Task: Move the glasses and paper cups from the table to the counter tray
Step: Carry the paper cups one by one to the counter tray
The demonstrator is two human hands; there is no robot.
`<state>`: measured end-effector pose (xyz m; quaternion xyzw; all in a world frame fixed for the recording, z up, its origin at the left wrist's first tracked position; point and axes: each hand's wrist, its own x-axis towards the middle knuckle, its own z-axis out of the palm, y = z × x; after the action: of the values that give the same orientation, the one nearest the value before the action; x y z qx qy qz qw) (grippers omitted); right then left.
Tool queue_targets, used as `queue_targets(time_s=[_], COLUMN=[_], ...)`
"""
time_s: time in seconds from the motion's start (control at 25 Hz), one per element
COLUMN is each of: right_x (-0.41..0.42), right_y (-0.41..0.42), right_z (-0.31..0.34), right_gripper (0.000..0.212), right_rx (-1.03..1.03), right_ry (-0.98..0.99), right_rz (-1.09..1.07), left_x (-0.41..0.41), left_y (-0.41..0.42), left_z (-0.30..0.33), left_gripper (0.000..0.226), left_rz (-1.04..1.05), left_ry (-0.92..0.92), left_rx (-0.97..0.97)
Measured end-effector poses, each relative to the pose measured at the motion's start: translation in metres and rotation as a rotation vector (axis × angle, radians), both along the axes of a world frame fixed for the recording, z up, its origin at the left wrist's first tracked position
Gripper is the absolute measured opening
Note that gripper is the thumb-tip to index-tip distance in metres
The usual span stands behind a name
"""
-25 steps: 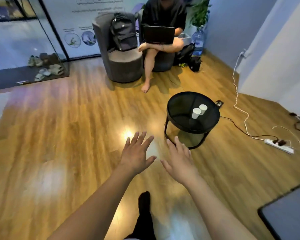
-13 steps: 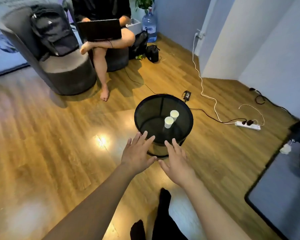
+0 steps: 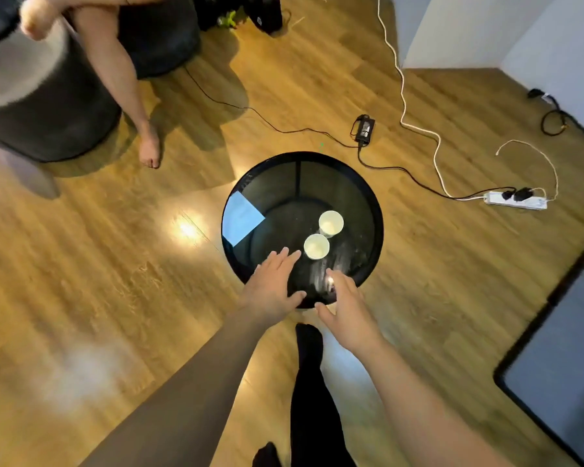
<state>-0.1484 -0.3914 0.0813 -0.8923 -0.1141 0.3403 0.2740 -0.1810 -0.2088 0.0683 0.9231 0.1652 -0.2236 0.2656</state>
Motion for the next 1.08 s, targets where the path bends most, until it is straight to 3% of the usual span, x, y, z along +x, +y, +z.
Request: queue_targets(time_s=[0.32, 0.52, 0.8, 1.08], right_x=[0.089, 0.104, 0.109, 0.104], right_y=[0.017, 0.026, 0.032, 0.030], right_z=[-0.130, -0.174, -0.193, -0.145], right_gripper=[0.073, 0.073, 0.068, 0.074], right_rx=[-0.052, -0.050, 0.051, 0.227], right_ry=[0.113, 0.135, 0.163, 0.225], right_rz=[-0.123, -0.147, -0.284, -0.376], left_x=[0.092, 0.103, 0.119, 0.117], left_y=[0.009, 0.004, 0.000, -0.006], left_z=[-0.130, -0.166, -0.165, -0.119], left_gripper=[0.099, 0.097, 0.079, 0.062], left_rz=[0.080, 0.070, 0.122, 0.343], left_ry=[0.082, 0.088, 0.042, 0.096], left_rx=[-0.060, -0.140, -0.278, -0.490])
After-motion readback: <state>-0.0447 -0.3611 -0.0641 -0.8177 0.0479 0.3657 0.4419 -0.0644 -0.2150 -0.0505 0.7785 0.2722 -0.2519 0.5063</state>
